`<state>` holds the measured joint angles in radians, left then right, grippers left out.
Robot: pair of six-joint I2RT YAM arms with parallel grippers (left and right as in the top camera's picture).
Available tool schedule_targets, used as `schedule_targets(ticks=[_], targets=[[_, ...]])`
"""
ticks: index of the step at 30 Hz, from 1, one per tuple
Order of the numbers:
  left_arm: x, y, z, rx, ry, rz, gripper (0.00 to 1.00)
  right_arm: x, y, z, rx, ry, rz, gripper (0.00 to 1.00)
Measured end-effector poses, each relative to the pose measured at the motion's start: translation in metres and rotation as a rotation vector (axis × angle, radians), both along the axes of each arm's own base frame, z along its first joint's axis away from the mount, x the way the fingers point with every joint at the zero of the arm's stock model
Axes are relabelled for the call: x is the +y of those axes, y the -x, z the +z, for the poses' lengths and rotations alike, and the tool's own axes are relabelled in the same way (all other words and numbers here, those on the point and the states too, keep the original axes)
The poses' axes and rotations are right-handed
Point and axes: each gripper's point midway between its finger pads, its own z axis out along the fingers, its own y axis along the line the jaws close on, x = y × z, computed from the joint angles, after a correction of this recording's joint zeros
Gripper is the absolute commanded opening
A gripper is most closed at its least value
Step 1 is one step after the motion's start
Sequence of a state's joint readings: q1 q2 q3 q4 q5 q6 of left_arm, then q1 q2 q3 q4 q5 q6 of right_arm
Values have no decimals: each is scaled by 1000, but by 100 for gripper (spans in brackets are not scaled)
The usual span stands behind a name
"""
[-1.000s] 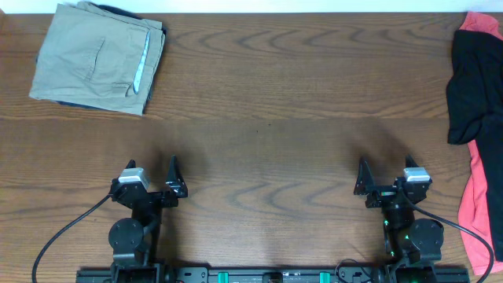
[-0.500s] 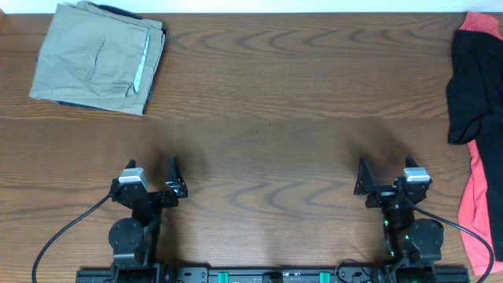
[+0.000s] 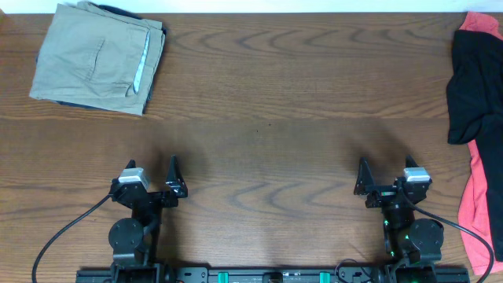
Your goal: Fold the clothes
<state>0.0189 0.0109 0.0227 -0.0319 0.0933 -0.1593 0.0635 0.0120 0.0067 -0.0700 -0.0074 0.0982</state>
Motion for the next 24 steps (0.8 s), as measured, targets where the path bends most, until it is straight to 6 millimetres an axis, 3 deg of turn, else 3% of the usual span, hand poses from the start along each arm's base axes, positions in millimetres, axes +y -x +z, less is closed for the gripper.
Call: schedule_targets(ticks=[11, 15, 18, 21, 24], targets=[[0, 0, 0, 0, 0, 0, 98, 1, 0, 8, -30, -28, 5, 99], [0, 0, 0, 0, 0, 0, 98, 23, 3, 27, -77, -250, 129, 99], [0, 0, 0, 0, 0, 0, 98, 49, 10, 23, 7, -454, 275, 99], [0, 0, 0, 0, 0, 0, 98, 63, 16, 30, 42, -616, 360, 99], [0, 0, 0, 0, 0, 0, 98, 72, 25, 63, -49, -675, 464, 99]])
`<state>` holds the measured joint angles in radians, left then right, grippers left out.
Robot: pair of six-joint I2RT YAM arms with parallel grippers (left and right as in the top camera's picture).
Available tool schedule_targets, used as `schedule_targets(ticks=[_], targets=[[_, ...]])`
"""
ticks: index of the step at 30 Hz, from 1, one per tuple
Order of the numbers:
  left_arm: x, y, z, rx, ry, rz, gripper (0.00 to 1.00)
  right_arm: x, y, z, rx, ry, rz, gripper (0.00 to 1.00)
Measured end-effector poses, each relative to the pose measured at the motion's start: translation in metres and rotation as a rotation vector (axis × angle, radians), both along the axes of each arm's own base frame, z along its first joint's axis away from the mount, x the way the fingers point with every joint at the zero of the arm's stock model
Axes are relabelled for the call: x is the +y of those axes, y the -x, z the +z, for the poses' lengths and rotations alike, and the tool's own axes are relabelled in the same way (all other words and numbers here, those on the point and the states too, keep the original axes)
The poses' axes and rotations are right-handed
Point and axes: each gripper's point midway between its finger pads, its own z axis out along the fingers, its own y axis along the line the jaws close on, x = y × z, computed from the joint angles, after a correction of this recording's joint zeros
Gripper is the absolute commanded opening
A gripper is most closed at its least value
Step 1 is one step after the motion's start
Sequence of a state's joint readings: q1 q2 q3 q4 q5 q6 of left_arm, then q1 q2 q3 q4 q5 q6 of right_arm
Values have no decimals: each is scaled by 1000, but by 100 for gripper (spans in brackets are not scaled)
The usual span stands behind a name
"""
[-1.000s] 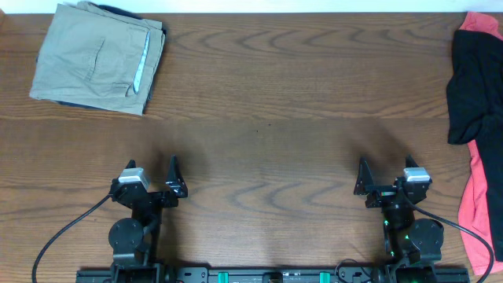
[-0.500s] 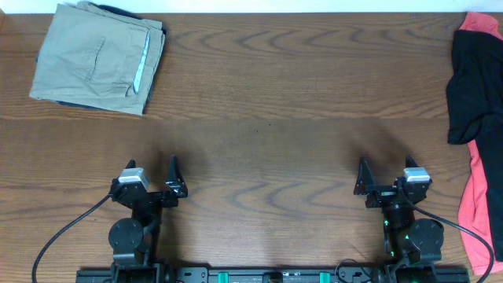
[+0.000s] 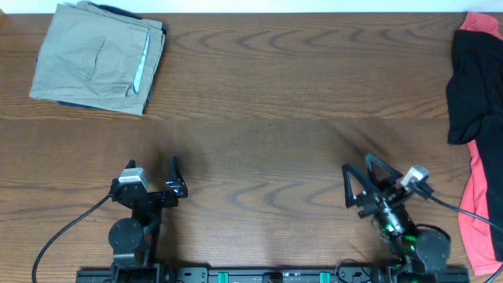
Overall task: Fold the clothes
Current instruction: 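Reach the right gripper to the black shirt at the right edge and grasp it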
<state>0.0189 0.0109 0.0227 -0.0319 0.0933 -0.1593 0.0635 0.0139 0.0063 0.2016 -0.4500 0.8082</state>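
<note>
A folded khaki garment lies at the far left corner on top of a dark piece whose edge shows. An unfolded black garment is heaped at the far right edge, over a coral-red one that runs down the right side. My left gripper rests low near the front left, seen edge-on, so its jaw gap does not show. My right gripper is near the front right, turned toward the far left, its two fingers spread apart with nothing between them. Both grippers are far from the clothes.
The wooden table stretches between the two piles. Black cables trail from both arm bases at the front edge. The black and coral garments hang partly past the right edge of the view.
The right arm has lifted and turned, so its gripper now points toward the far left with both fingers showing apart. The left arm and the clothes are as before.
</note>
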Motion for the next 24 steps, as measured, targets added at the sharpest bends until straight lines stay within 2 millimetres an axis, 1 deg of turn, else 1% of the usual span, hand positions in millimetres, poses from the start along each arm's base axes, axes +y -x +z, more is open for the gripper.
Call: schedule_targets(ticks=[1, 3, 5, 8, 10, 12, 14, 16, 17, 18, 19, 21, 22, 23, 24], targets=[[0, 0, 0, 0, 0, 2, 98, 2, 5, 15, -65, -7, 17, 99], [0, 0, 0, 0, -1, 3, 98, 3, 11, 31, -133, -7, 25, 99], [1, 0, 0, 0, 0, 3, 98, 1, 11, 35, -144, 11, 7, 99], [1, 0, 0, 0, -1, 3, 98, -6, 5, 40, -116, 71, -52, 99], [1, 0, 0, 0, 0, 3, 98, -14, 0, 53, -95, 142, -121, 99], [1, 0, 0, 0, -1, 3, 98, -27, -9, 67, -72, 229, -212, 99], [1, 0, 0, 0, -1, 3, 98, -50, -24, 80, -7, 320, -352, 99], [1, 0, 0, 0, -1, 4, 98, -73, -43, 83, 92, 406, -479, 99], [1, 0, 0, 0, -1, 4, 98, -86, -55, 82, 166, 457, -541, 99], [1, 0, 0, 0, -1, 3, 98, -94, -61, 80, 215, 488, -575, 99], [1, 0, 0, 0, -1, 3, 98, -107, -71, 74, 311, 540, -622, 99], [1, 0, 0, 0, -1, 4, 98, -132, -87, 68, 465, 616, -704, 99], [1, 0, 0, 0, -1, 3, 98, -149, -100, 66, 561, 660, -746, 99], [1, 0, 0, 0, -1, 4, 98, -158, -105, 66, 600, 676, -771, 99], [1, 0, 0, 1, -1, 3, 98, -173, -112, 60, 699, 711, -790, 99]])
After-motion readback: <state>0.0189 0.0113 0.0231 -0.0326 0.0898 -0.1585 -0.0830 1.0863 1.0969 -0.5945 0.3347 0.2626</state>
